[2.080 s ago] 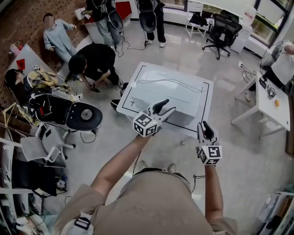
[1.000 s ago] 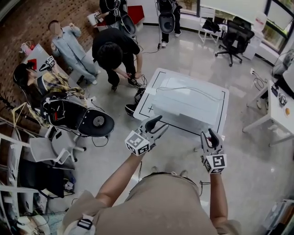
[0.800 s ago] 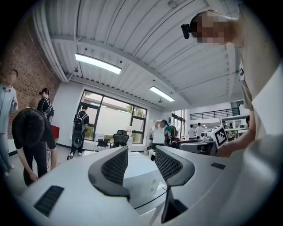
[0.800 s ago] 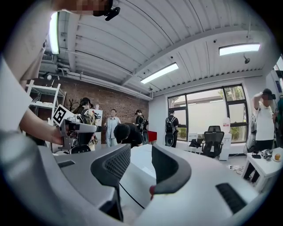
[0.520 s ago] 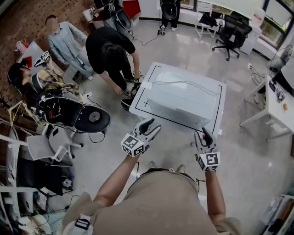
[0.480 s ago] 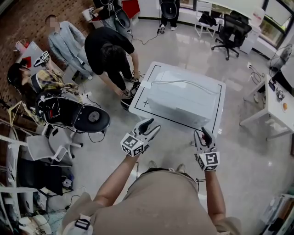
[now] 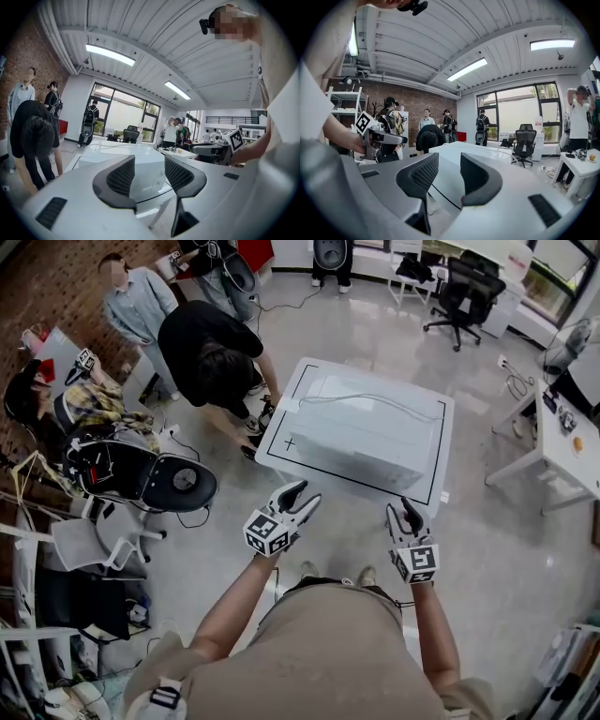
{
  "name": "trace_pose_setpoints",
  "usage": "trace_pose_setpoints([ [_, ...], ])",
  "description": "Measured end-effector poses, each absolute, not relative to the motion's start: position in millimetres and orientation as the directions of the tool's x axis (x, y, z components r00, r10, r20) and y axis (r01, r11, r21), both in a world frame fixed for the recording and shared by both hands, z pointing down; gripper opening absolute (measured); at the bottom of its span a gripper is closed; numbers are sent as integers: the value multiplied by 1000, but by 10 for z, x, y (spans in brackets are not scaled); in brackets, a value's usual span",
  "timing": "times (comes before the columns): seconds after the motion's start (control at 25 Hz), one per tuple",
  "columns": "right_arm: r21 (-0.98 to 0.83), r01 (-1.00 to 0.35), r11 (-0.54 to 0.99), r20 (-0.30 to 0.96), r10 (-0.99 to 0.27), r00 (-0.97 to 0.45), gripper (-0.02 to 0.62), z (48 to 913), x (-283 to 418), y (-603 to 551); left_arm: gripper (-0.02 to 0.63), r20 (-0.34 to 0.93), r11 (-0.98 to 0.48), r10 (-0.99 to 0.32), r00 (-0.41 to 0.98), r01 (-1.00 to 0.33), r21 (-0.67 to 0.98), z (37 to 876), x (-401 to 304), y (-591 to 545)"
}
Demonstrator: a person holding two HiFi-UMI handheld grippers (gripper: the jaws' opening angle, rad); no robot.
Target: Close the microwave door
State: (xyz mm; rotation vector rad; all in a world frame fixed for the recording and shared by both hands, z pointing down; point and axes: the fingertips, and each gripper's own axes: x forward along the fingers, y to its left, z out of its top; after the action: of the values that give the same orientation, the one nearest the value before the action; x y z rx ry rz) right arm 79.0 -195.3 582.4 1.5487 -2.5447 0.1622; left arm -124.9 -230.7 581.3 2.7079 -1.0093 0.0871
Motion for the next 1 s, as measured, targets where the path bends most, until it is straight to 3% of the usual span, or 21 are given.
trace_pose_setpoints([
  [1.0, 30, -904, 426, 246, -880, -406, 112, 5927, 941, -1898, 198, 171, -743, -607, 776, -631, 224, 5891, -1043, -2237],
])
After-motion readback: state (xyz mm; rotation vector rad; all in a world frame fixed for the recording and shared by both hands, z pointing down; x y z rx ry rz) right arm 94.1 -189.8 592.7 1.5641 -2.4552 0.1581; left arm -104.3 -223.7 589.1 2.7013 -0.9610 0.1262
